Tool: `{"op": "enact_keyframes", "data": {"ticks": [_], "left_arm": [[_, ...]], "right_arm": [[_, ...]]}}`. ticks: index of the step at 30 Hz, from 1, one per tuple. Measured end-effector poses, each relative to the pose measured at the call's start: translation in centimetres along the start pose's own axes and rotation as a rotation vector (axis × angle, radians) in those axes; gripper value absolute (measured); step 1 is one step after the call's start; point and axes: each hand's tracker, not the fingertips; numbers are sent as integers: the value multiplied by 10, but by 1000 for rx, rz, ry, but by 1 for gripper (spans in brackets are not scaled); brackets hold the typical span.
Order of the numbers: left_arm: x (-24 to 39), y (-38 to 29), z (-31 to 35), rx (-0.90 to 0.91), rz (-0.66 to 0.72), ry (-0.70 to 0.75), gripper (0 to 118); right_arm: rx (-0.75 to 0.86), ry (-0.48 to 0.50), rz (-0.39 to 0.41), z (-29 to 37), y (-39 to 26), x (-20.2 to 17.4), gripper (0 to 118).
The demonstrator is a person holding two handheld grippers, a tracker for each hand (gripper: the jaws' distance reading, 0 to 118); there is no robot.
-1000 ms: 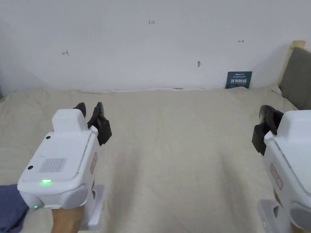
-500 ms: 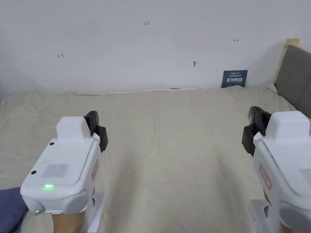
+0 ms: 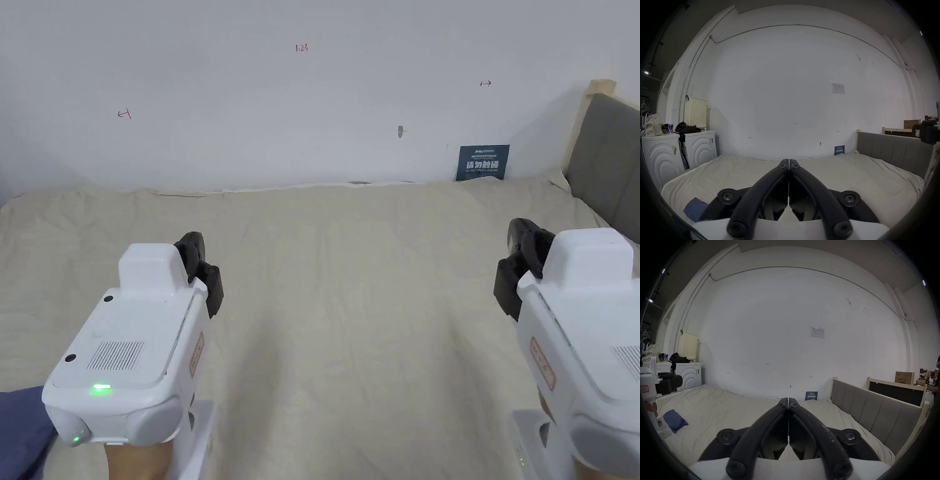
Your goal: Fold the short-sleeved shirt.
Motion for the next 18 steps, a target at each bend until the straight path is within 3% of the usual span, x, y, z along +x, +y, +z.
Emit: {"op": "enact_keyframes", "data": {"ticks": [18], "left_arm": [[0,0,1,-6,-10,-3,0]], "right_arm": [[-3,4,4,0,1,-6,2]]}}
